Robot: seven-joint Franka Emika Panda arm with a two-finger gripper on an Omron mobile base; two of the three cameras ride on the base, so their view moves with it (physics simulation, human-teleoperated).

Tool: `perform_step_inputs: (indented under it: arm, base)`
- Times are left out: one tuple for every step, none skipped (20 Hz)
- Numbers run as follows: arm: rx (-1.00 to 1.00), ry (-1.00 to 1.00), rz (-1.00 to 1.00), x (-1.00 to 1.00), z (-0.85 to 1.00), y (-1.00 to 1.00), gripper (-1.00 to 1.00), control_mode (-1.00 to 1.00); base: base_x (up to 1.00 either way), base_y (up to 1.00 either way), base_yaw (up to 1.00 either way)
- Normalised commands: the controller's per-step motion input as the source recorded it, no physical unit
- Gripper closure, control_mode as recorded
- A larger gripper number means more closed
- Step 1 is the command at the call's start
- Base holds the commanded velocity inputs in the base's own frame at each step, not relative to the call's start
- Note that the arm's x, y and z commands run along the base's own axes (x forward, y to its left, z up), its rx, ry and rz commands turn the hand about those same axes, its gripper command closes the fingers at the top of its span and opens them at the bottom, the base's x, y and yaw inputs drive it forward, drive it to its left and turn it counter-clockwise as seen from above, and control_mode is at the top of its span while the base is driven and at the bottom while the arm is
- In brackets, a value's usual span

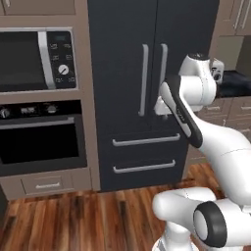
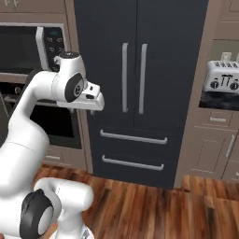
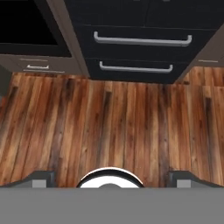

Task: Navigate to the microwave.

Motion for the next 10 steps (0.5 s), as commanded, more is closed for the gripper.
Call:
perform_step_inputs:
  arm:
    - [0.00,0.00,0.00,0.00,0.00,0.00,-1.00,1.00]
    - [0.00,0.00,0.00,0.00,0.00,0.00,-1.00,1.00]
    - [0.00,0.00,0.00,0.00,0.00,0.00,-1.00,1.00]
    - [0.00,0.00,0.00,0.00,0.00,0.00,-1.00,1.00]
    - [0.00,0.00,0.00,0.00,0.00,0.00,-1.00,1.00]
    - [0.00,0.00,0.00,0.00,0.00,0.00,-1.00,1.00]
    - [0.00,0.00,0.00,0.00,0.00,0.00,-1.00,1.00]
    - [0.00,0.00,0.00,0.00,0.00,0.00,-1.00,1.00]
    - [0.00,0.00,0.00,0.00,0.00,0.00,-1.00,1.00]
    - [0.00,0.00,0.00,0.00,0.00,0.00,-1.00,1.00]
  base:
    - [1.00,-0.04,-0.10]
    - [1.00,-0.01,-0.10]
    - [1.00,0.00,-0.11]
    - [0.74,0.00,-0.12]
    - [0.00,0.34,-0.13]
    - [0.00,0.64,-0.17]
    - [0.15,0.97,-0.20]
    - [0.34,1.00,-0.20]
    - [0.49,0.94,-0.19]
    - [0.59,0.86,-0.16]
